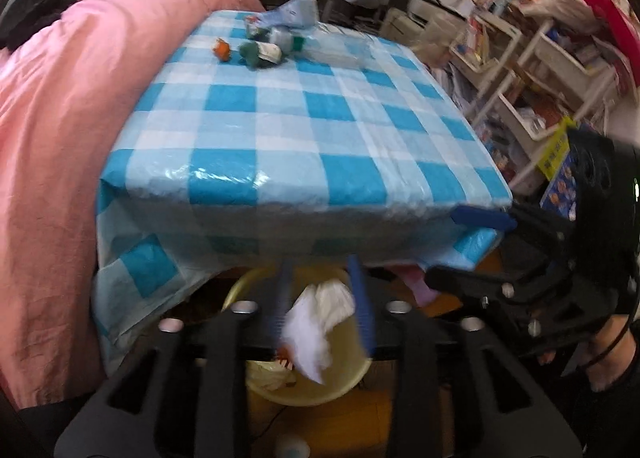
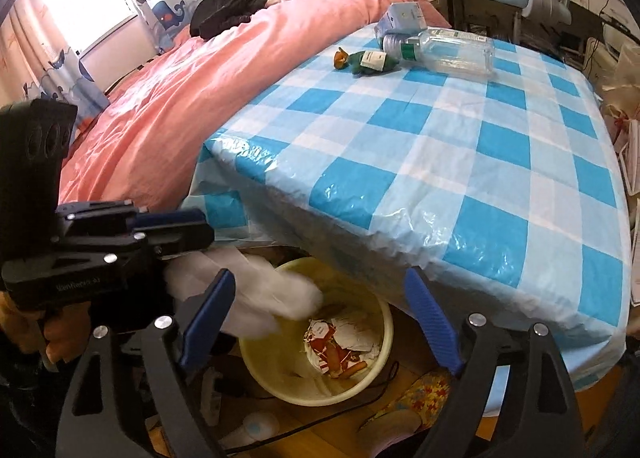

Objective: Collect trash
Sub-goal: 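Open the left gripper over the yellow bin while the right opens to drop the carrot, then raise both open grippers back over the remaining items on the table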

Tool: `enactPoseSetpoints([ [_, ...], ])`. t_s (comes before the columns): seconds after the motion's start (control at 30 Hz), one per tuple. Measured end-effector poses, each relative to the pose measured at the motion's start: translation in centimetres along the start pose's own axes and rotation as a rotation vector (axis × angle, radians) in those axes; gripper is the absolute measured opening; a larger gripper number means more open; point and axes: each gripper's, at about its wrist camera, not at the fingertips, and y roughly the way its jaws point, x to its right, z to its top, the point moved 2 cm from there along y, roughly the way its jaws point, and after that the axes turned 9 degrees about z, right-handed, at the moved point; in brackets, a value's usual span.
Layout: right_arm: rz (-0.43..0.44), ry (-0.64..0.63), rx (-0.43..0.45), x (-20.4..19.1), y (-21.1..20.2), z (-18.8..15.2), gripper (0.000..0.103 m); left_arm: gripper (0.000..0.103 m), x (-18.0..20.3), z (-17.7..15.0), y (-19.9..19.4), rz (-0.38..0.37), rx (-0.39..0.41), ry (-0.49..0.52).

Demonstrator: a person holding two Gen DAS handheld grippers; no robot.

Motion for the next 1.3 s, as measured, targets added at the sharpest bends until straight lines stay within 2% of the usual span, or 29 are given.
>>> enactPoseSetpoints([
  [0.2, -0.013, -0.007, 0.020, 0.2, 0.1, 0.2, 0.085, 0.051, -1.1, 1.0, -0.5, 0.018, 0.049, -0.074],
  [0.3, -0.018, -0.007, 0.033, 0.3, 0.1, 0.2, 0.086, 0.054, -1.4, 1.4, -0.9, 0.020, 0.078, -0.098],
  [0.73, -0.037, -0.068, 0.101, -0.8, 0.0, 1.1, 0.087, 0.057, -1.3, 3.2, -1.6, 0.001, 0.156, -0.107],
  [0.97, -0.058, -0.111, 0.104, -1.3, 0.5, 1.7, 0.090, 0.061, -2.3, 6.7, -1.2, 0.021, 0.185, -0.141],
  [1.3, -0.061, -0.119, 0.116, -0.8, 0.9, 2.2, 0.091, 0.062, -3.3, 10.6, 0.8, 0.058, 0.167, -0.183],
])
